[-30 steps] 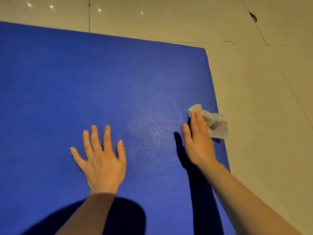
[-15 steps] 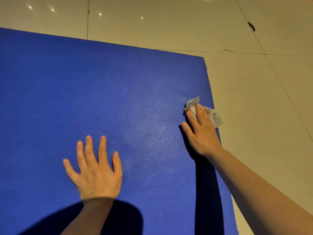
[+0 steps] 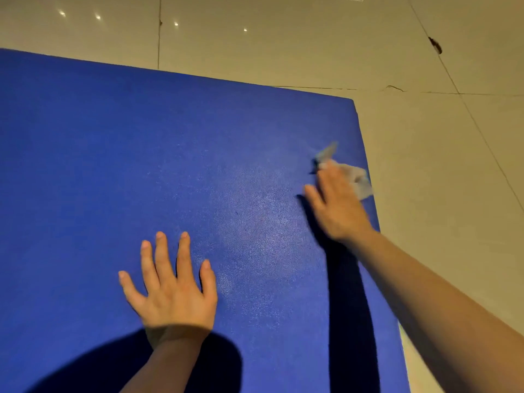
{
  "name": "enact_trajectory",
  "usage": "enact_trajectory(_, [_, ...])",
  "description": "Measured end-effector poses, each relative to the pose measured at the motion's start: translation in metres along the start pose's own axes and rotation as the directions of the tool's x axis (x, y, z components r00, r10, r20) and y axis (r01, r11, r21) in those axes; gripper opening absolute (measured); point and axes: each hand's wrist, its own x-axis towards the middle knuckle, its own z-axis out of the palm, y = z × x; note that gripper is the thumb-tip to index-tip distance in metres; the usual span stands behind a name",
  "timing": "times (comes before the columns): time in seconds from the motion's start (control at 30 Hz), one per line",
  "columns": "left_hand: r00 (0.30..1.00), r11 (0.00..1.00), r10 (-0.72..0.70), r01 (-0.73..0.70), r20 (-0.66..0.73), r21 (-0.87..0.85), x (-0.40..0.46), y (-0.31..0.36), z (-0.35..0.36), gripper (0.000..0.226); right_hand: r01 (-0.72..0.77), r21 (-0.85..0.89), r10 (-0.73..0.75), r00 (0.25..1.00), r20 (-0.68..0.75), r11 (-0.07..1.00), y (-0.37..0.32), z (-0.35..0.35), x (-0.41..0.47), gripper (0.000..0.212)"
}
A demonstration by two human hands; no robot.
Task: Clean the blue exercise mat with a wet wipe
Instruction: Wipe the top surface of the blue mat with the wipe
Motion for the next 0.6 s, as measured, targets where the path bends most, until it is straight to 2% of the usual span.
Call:
enact_trajectory(0.07, [1.0,1.0,-0.001,0.001,-0.007,-0.015,0.0,0.001,0.0,0.06,-0.157,-0.008,0.157,0.988,0.002,0.987,0.034,-0.016,0.016,0.08])
enact_trajectory(0.17, [1.0,1.0,0.001,-0.001,-0.011,-0.01,0.002,-0.001,0.002,0.06,-0.265,0.038,0.266,0.963,-0.035,0.964,0.023,-0.01,0.032,0.077])
enact_trajectory(0.23, [1.0,1.0,0.017,-0.017,-0.005,0.004,0.004,-0.002,0.004,0.059,-0.144,0.041,0.147,0.987,-0.063,0.989,-0.013,0.004,0.037,0.07])
enact_trajectory(0.3, [1.0,1.0,0.013,-0.013,-0.015,0.018,0.005,-0.002,0.005,0.058,0.089,0.088,-0.09,0.996,-0.001,0.992,-0.064,0.025,0.031,0.06])
enact_trajectory(0.37, [0.999,1.0,0.009,-0.009,-0.037,0.012,0.002,-0.003,0.005,0.057,0.329,0.166,-0.346,0.934,0.087,0.93,-0.119,0.048,0.01,0.059])
enact_trajectory(0.43, [0.997,0.999,0.047,-0.046,-0.069,0.012,0.0,-0.005,0.007,0.055,0.474,0.195,-0.505,0.846,0.169,0.859,-0.153,0.063,-0.007,0.062])
enact_trajectory(0.5, [0.995,0.999,0.053,-0.052,-0.086,0.015,0.0,-0.004,0.007,0.054,0.527,0.146,-0.546,0.814,0.196,0.837,-0.153,0.066,0.0,0.064])
enact_trajectory(0.57, [0.996,0.999,0.036,-0.035,-0.077,0.006,0.003,-0.003,0.006,0.054,0.484,0.108,-0.496,0.852,0.169,0.869,-0.133,0.058,0.018,0.071])
enact_trajectory(0.6, [0.998,0.999,0.034,-0.034,-0.055,0.008,0.003,-0.003,0.006,0.055,0.412,0.1,-0.423,0.895,0.142,0.906,-0.113,0.049,0.029,0.075])
